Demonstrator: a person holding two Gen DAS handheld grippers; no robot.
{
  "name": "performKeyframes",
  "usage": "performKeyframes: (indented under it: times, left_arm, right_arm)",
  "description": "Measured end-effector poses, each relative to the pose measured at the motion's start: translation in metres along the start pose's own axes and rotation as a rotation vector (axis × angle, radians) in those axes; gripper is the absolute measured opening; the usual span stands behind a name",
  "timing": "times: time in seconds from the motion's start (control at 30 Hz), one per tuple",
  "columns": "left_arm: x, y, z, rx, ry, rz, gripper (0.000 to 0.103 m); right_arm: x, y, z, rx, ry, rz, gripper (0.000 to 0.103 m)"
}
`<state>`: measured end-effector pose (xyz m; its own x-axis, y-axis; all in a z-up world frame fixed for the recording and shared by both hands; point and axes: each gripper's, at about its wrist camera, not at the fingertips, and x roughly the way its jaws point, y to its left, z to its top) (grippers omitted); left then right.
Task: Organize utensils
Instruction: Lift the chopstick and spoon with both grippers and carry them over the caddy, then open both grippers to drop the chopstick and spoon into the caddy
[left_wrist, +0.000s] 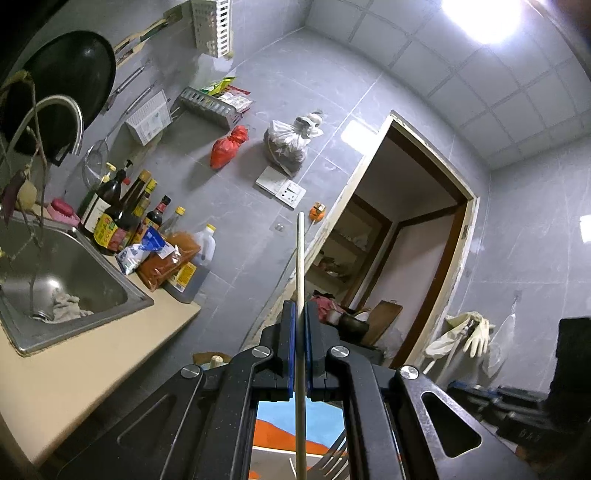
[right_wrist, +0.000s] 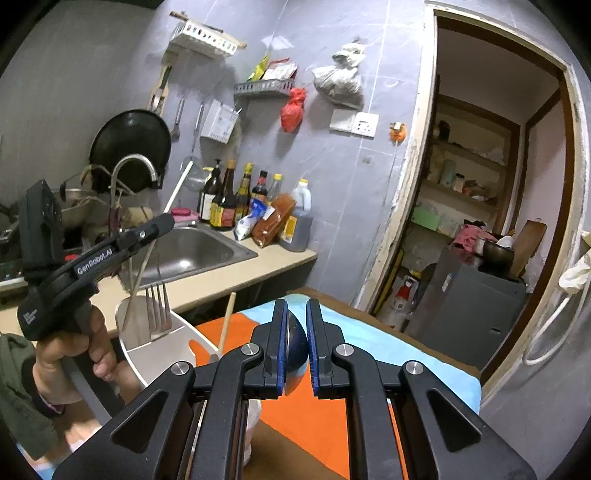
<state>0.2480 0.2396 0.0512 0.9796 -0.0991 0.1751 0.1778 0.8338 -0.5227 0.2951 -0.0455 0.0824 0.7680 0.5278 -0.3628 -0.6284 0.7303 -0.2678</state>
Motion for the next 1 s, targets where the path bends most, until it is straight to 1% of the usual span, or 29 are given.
performKeyframes:
  times: [0.17, 0.27, 0.4, 0.5, 0.63, 0.77, 0.87, 1.0]
  left_arm:
    - [-0.003, 0.001, 0.001, -0.003, -0.021, 0.002, 0.002]
    - [-0.004, -0.004, -0.002, 0.025, -0.038, 0.012, 0.002]
    - [-0.005, -0.012, -0.01, 0.084, -0.068, 0.047, 0.002]
    - [-0.007, -0.018, -0.018, 0.13, -0.081, 0.065, 0.002]
    - [-0.008, -0.024, -0.027, 0.165, -0.087, 0.076, 0.002]
    - [-0.009, -0.03, -0.034, 0.208, -0.052, 0.075, 0.003]
    - [-0.011, -0.033, -0.035, 0.214, -0.02, 0.07, 0.003]
    - [-0.017, -0.039, -0.037, 0.227, 0.044, 0.062, 0.004]
  right_arm:
    - [0.012, 0.01, -0.001, -0.02, 0.039, 0.005, 0.008]
    - [0.016, 0.016, -0.001, -0.037, 0.049, 0.005, 0.008]
    - [0.019, 0.02, -0.003, -0.038, 0.055, 0.021, 0.008]
    - [0.021, 0.022, -0.005, -0.033, 0.058, 0.028, 0.009]
    - [0.022, 0.022, -0.007, -0.024, 0.061, 0.036, 0.009]
    - [0.021, 0.022, -0.01, -0.01, 0.061, 0.049, 0.009]
    - [0.022, 0.02, -0.013, 0.01, 0.062, 0.068, 0.01]
    - [0.024, 0.016, -0.019, 0.067, 0.06, 0.126, 0.013]
